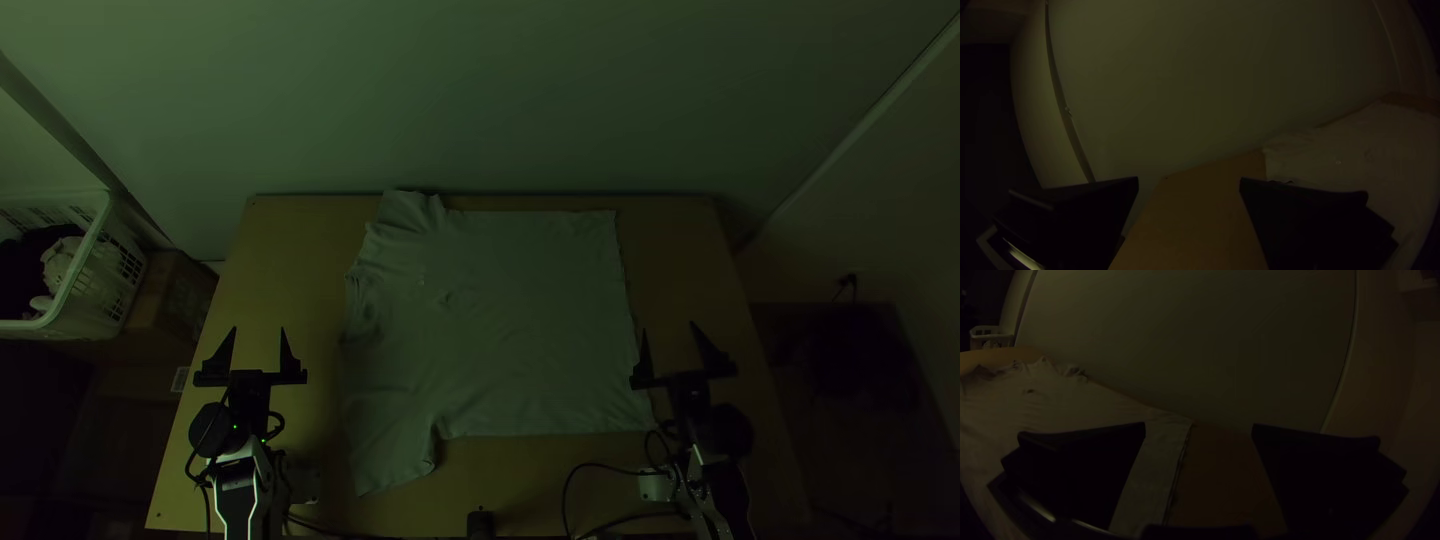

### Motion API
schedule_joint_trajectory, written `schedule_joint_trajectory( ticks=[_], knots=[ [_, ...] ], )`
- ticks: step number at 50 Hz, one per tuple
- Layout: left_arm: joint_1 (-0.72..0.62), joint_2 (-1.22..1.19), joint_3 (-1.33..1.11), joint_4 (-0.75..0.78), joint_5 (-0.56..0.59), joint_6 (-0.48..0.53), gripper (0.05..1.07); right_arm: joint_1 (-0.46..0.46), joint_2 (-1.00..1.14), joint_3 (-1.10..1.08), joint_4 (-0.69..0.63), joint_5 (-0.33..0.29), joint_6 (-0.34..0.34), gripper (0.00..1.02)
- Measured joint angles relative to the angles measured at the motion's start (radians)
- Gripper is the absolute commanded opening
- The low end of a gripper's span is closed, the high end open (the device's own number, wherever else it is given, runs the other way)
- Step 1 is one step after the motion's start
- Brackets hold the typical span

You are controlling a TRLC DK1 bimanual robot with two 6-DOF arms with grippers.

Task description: Fold the t-shirt

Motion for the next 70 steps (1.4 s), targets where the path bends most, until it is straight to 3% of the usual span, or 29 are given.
schedule_joint_trajectory(
  ticks=[70],
  knots=[
    [-0.026, 0.000, 0.000, 0.001, 0.003, 0.000, 1.03, 0.000, 0.000, 0.000, 0.000, 0.000, 0.000, 0.98]
  ],
)
